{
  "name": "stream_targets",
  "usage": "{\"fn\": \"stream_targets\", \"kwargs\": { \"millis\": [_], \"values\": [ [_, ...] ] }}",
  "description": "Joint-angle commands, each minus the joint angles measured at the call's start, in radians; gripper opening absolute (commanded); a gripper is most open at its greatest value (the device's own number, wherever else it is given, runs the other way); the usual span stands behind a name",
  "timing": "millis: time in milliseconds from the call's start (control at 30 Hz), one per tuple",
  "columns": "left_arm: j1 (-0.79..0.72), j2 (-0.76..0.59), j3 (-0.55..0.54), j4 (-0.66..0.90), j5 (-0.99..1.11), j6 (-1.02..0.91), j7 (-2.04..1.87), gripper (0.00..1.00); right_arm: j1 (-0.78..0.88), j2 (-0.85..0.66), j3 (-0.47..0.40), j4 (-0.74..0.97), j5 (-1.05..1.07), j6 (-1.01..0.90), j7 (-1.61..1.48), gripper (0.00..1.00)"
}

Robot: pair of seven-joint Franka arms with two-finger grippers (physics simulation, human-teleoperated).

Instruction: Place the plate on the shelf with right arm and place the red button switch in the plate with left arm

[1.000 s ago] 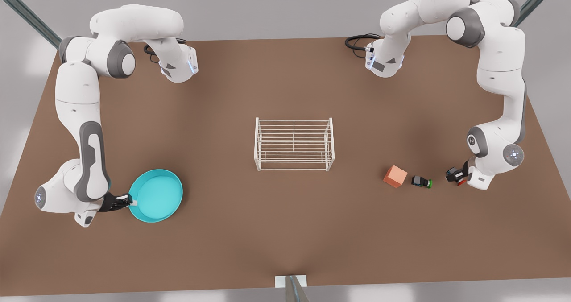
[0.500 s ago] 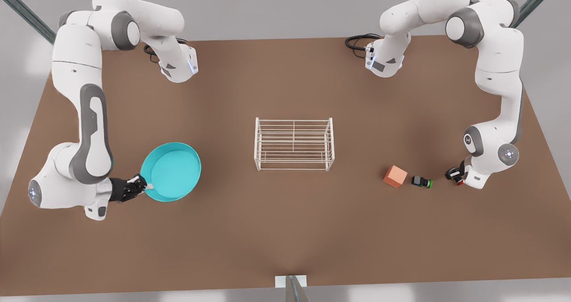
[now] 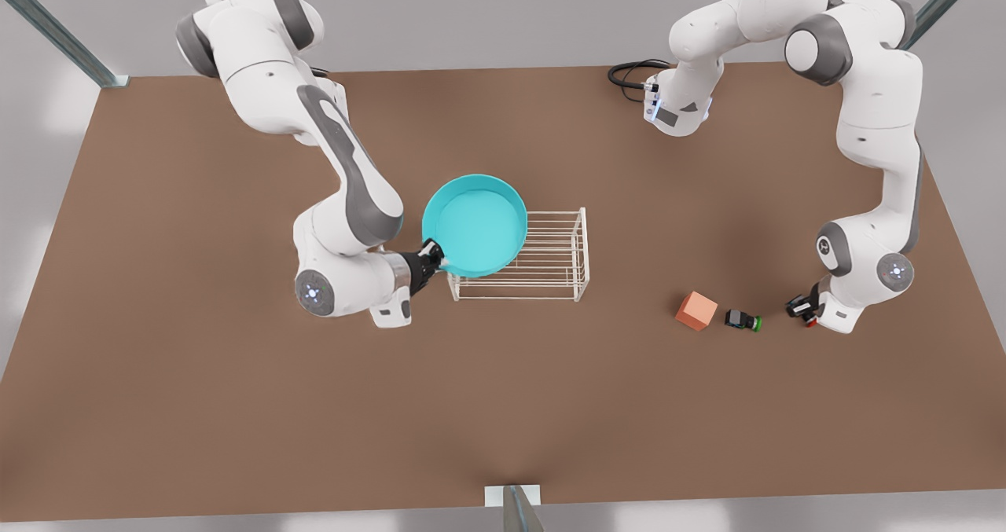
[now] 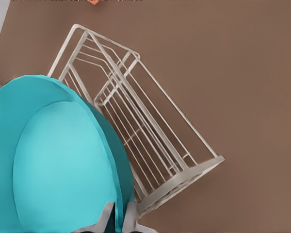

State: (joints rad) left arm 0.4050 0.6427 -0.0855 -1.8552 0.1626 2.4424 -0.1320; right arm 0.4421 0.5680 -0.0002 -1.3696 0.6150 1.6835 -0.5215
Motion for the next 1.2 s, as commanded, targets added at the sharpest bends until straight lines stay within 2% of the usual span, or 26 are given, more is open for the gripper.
{"fn": "stream_targets", "kwargs": {
  "millis": [0,100,133,167,200,300,367,433,500,533,567,600,633,733,833,1000,1167],
  "values": [
    [0.000,-0.008,0.001,0.002,-0.003,-0.008,-0.008,0.50,0.033,0.010,0.000,-0.002,0.012,0.127,0.380,0.28],
    [0.000,-0.023,0.000,0.004,-0.003,-0.009,-0.006,0.50,0.056,0.019,-0.001,0.000,0.014,0.143,0.394,0.28],
    [0.000,-0.037,0.000,0.008,-0.005,-0.039,-0.008,0.49,0.052,0.019,-0.001,0.000,0.014,0.137,0.394,0.71],
    [-0.002,-0.054,-0.003,0.013,-0.005,-0.054,-0.008,0.49,0.017,0.018,-0.003,0.001,0.008,0.125,0.379,1.00],
    [-0.002,-0.072,-0.005,0.013,-0.006,-0.072,-0.008,0.49,-0.006,0.007,-0.009,0.004,-0.003,0.091,0.383,1.00],
    [-0.005,-0.135,-0.036,0.036,-0.011,-0.163,-0.009,0.49,-0.006,-0.108,-0.050,0.010,-0.264,0.059,0.416,1.00],
    [-0.005,-0.176,-0.062,0.036,-0.011,-0.194,-0.014,0.49,-0.008,-0.175,-0.112,0.012,-0.350,-0.025,0.456,1.00],
    [-0.005,-0.238,-0.105,0.034,-0.011,-0.230,-0.014,0.47,-0.003,-0.266,-0.129,0.014,-0.558,-0.106,0.529,1.00],
    [-0.005,-0.250,-0.125,0.036,-0.012,-0.263,-0.026,0.46,-0.072,-0.384,-0.153,0.015,-0.563,-0.208,0.522,1.00],
    [-0.005,-0.262,-0.135,0.036,-0.012,-0.275,-0.041,0.46,-0.132,-0.437,-0.126,0.018,-0.566,-0.280,0.522,1.00],
    [-0.005,-0.290,-0.164,0.036,-0.012,-0.312,-0.058,0.46,-0.264,-0.526,-0.015,0.018,-0.610,-0.395,0.520,1.00],
    [-0.005,-0.313,-0.186,0.036,-0.012,-0.345,-0.067,0.46,-0.415,-0.554,0.119,0.015,-0.681,-0.404,0.506,1.00],
    [-0.005,-0.327,-0.200,0.036,-0.012,-0.367,-0.072,0.46,-0.488,-0.574,0.174,0.006,-0.669,-0.380,0.508,1.00],
    [-0.005,-0.368,-0.272,0.036,-0.012,-0.447,-0.153,0.46,-0.407,-0.571,0.002,-0.115,-0.638,-0.268,0.514,1.00],
    [-0.005,-0.408,-0.350,0.037,-0.012,-0.528,-0.236,0.46,-0.416,-0.485,-0.003,-0.108,-0.567,-0.226,0.521,1.00],
    [-0.017,-0.417,-0.485,0.090,-0.014,-0.622,-0.439,0.46,-0.411,-0.464,0.003,-0.063,-0.647,-0.174,0.601,1.00],
    [-0.135,-0.410,-0.487,0.157,-0.020,-0.681,-0.597,0.46,-0.413,-0.442,0.002,-0.056,-0.644,-0.099,0.600,1.00]
  ]
}}
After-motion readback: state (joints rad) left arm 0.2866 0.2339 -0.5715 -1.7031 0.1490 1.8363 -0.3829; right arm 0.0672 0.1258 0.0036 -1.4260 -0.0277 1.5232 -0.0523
